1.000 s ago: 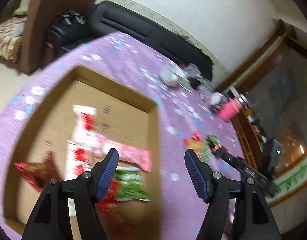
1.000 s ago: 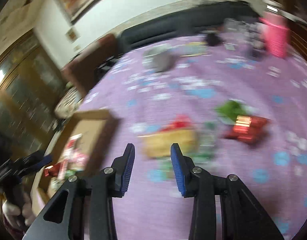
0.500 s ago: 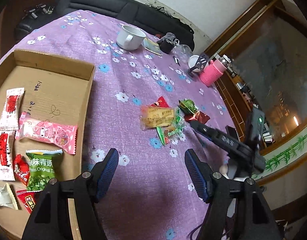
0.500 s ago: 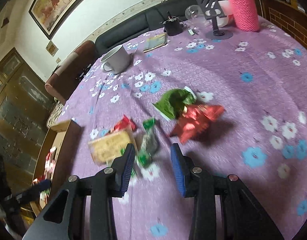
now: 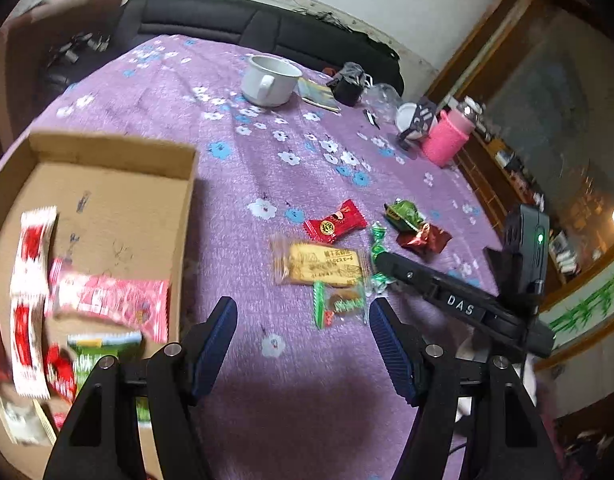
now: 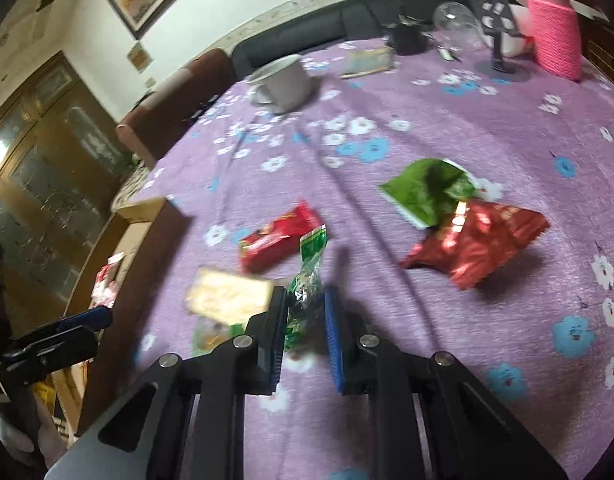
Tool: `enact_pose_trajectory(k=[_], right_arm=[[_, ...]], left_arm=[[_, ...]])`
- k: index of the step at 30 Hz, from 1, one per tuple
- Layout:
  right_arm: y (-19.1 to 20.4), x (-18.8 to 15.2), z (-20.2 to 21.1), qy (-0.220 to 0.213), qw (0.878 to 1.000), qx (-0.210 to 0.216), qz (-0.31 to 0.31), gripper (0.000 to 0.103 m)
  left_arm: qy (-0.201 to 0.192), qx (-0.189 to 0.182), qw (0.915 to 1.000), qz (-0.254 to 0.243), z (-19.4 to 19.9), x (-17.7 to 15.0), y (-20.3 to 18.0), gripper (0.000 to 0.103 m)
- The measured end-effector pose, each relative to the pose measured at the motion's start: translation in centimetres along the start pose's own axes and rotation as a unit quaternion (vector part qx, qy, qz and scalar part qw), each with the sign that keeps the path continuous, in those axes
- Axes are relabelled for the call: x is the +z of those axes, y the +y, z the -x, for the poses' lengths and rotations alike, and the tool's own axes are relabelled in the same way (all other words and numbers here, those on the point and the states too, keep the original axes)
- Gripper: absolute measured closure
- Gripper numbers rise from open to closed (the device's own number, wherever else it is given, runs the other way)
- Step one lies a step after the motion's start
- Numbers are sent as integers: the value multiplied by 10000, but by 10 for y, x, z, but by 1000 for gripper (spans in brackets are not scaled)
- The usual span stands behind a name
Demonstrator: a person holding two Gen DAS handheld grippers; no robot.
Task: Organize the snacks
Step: 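Grasp the round green-labelled cake with the left tool while the right tool grasps a green candy, then carry both held snacks over the cardboard box and open both tools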
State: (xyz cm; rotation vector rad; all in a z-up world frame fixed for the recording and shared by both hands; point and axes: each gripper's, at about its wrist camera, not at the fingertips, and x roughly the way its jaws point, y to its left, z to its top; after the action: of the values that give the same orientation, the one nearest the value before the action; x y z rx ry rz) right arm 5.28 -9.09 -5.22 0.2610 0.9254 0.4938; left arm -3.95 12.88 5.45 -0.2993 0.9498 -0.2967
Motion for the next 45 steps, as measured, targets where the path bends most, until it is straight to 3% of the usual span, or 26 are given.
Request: enact_pose_trajectory(k=[3,7,12,18,19,20,29,36,45], right_arm=[[-7,1,-4,-70,9998,98,-180,82],[-8,3,-6,-13,9998,103,-181,85],[-17,5,0,-56,9997,9,-226,85],[-18,5,2,-72,9997,-9,-231,85],[-18,5,3,-76,9997,-17,-228,85],[-18,4,3,-83,9997,-26,-224,85],[-17,4,13,-296,9992,-68,-249,85],[-11,1,15,-367,9992,-5,-164,85],[10,-13,24,-446,9990,1,20,85]], left_arm=[[87,195,9990,-391,-15,10,-11,31],[324,158,9972,-659,-39,20,-23,31],[429,142,9883,-1458,-57,2,-61,31],[425,883,9696,-2240,-86,-20,-86,32],[422,905,9686,-2278,-88,-22,-87,35],[395,762,9716,-2204,-87,-23,-86,52],[226,585,9860,-1542,-55,-27,-64,64],[-290,285,9964,-739,6,-38,-30,64],[-861,475,9951,-65,71,-53,25,64]])
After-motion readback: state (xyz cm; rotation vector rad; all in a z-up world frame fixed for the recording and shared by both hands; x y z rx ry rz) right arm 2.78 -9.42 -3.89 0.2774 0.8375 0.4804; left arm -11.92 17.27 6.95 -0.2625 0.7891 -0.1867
